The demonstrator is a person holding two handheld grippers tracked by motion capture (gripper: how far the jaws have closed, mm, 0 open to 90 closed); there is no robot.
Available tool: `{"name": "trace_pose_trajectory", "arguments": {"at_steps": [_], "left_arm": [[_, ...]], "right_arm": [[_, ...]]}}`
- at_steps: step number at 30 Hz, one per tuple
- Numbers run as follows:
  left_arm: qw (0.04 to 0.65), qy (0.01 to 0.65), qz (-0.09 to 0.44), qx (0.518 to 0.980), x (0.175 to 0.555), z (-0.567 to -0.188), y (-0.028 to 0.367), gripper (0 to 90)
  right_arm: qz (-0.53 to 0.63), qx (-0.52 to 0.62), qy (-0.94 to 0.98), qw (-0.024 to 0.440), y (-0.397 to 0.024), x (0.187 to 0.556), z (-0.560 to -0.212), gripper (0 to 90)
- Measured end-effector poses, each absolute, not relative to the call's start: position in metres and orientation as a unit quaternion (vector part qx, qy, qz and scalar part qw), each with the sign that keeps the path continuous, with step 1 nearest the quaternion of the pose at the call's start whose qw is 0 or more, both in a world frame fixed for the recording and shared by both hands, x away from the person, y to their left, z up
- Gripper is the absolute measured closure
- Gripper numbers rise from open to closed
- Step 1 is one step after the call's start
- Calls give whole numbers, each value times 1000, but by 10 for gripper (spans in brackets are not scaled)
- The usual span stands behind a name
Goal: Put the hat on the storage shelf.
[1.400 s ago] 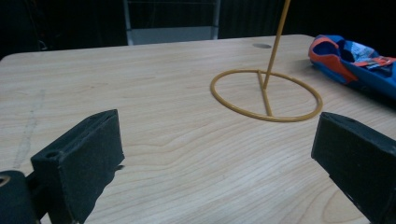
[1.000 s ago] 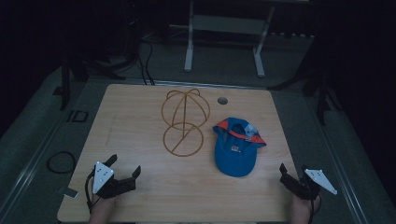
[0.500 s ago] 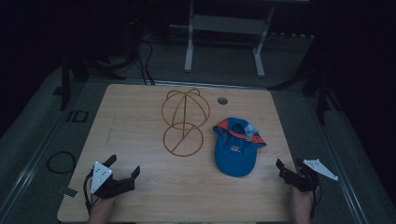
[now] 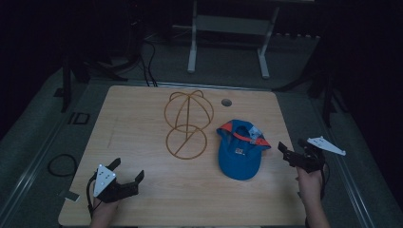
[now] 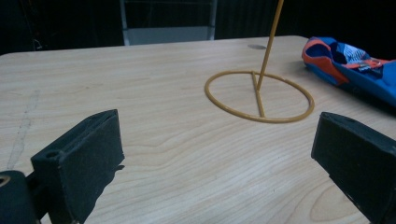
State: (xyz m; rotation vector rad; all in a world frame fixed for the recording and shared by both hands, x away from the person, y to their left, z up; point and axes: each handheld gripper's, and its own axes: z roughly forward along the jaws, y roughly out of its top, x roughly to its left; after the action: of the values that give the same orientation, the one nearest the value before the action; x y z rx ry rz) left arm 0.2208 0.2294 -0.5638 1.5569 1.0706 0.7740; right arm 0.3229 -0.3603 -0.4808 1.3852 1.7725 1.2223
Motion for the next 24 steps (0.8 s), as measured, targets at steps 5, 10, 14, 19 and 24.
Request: {"name": "trace_pose_trajectory", "arguments": {"at_steps": [5,10,14,19,24], "left_arm": [[521,443,319,656,221,-564,228,24],[522,441,317,658,221,-564,227,24],[520,440,316,660,221,-564,227,24],[520,437,314,663,222,-564,227,24],[526,433,311,663,221,-564,227,24]], "right_arm": [[456,505,677,280,-354,337,-469,131],[461,482,690,281,-342,356,-462,138],[456,461,709,277,-333,368,-466,138],[448,457,724,258,-321,383,-472,180],[434,453,738,248,-313,399,-478,229]]}}
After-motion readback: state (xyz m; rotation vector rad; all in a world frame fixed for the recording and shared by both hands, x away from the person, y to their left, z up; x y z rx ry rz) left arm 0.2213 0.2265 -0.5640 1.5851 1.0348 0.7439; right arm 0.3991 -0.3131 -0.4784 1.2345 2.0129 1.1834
